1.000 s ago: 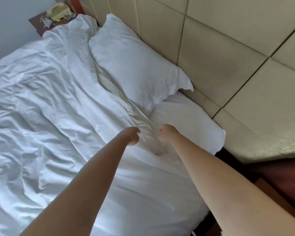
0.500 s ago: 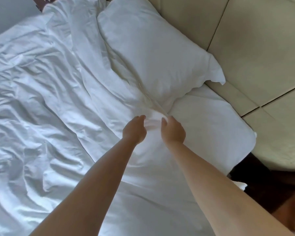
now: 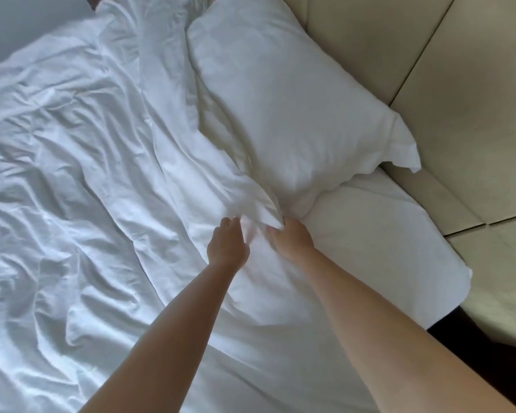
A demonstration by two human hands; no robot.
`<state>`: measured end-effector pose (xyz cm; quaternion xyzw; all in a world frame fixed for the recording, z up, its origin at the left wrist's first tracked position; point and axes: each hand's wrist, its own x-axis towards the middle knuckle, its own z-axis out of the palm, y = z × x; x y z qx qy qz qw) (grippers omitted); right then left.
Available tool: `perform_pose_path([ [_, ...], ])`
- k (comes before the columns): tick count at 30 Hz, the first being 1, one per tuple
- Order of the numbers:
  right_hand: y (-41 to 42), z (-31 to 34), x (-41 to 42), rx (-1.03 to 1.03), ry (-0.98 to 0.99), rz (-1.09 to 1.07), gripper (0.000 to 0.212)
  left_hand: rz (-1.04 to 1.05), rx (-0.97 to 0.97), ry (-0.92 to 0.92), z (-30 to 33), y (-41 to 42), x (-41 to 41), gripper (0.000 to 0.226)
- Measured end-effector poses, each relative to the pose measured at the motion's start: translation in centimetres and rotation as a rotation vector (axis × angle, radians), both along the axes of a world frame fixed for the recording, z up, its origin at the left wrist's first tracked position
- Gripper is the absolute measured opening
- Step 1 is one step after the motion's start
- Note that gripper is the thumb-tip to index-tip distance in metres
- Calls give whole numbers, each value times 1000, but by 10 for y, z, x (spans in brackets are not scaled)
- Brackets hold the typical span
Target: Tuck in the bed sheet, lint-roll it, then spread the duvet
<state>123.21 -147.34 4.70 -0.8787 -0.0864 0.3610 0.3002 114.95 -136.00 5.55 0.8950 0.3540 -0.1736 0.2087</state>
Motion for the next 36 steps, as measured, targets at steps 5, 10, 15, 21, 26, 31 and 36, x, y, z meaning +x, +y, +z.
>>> perform_pose_path([
  [5, 22, 98, 14, 201, -454, -73, 26, 87, -74, -233, 55, -4, 24, 72],
  [10, -7, 160, 68, 211, -660, -153, 31, 45, 20, -543, 108, -22, 69, 75],
  [15, -45, 76, 83, -34, -135, -226, 50, -246, -284, 56, 63, -23, 69, 71],
  [21, -67, 25, 72, -109, 325, 113, 82, -309, -226, 196, 26, -31, 51, 76],
  [26, -83, 53, 87, -236, -278, 26, 20, -295, -189, 126, 34, -44, 60, 76],
  [31, -97, 33, 46, -315, -427, -138, 40, -340, -110, 145, 51, -60, 55, 79],
  [36, -106, 51, 31, -217, -334, -128, 41, -371, -60, 218, 71, -67, 12, 72],
])
